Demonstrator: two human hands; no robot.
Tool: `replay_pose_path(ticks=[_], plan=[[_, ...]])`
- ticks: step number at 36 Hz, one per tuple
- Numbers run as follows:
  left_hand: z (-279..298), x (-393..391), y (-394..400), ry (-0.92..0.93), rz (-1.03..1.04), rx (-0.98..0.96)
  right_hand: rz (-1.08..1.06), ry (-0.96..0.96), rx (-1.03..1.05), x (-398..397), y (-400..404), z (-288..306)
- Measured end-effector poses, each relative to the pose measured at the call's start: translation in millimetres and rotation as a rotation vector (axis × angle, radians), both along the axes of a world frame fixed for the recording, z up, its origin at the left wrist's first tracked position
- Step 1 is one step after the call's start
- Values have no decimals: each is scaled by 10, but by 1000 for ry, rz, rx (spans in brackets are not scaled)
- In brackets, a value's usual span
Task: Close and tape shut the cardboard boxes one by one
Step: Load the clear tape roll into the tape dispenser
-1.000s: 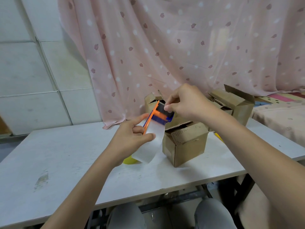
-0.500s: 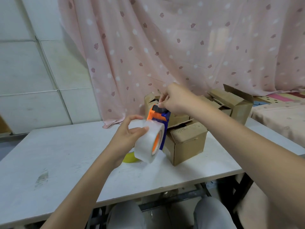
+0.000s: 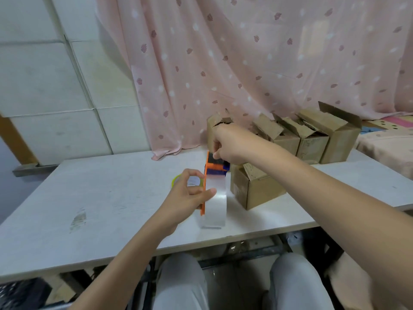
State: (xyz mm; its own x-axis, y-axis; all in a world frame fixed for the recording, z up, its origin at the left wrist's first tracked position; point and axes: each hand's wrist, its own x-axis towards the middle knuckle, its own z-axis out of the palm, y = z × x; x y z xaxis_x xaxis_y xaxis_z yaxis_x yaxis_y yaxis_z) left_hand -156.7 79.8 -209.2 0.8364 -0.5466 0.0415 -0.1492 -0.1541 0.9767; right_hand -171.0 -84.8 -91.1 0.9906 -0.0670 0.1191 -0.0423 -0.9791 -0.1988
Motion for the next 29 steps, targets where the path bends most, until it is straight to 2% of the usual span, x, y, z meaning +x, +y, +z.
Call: replay_pose_path(ticks=[6, 12, 14, 18, 23, 26, 29], plan=[[-75, 8, -54, 54, 54, -65, 7, 6, 34, -16, -15, -70], [-26, 71, -45, 392, 58, -276, 21, 36, 65, 8, -54, -83], [-48, 125, -37, 446, 74, -297, 24, 40, 72, 14, -45, -86], [-148, 183, -58, 383, 56, -164, 25, 52, 88, 11, -18, -83], [-189, 351, -113, 288, -64, 62, 10, 70, 109, 27, -41, -73], [-99, 376, -181, 151, -73, 227, 13, 73, 118, 24, -29, -52], [-4, 401, -233, -53, 28, 389, 23, 81, 128, 15, -23, -37]])
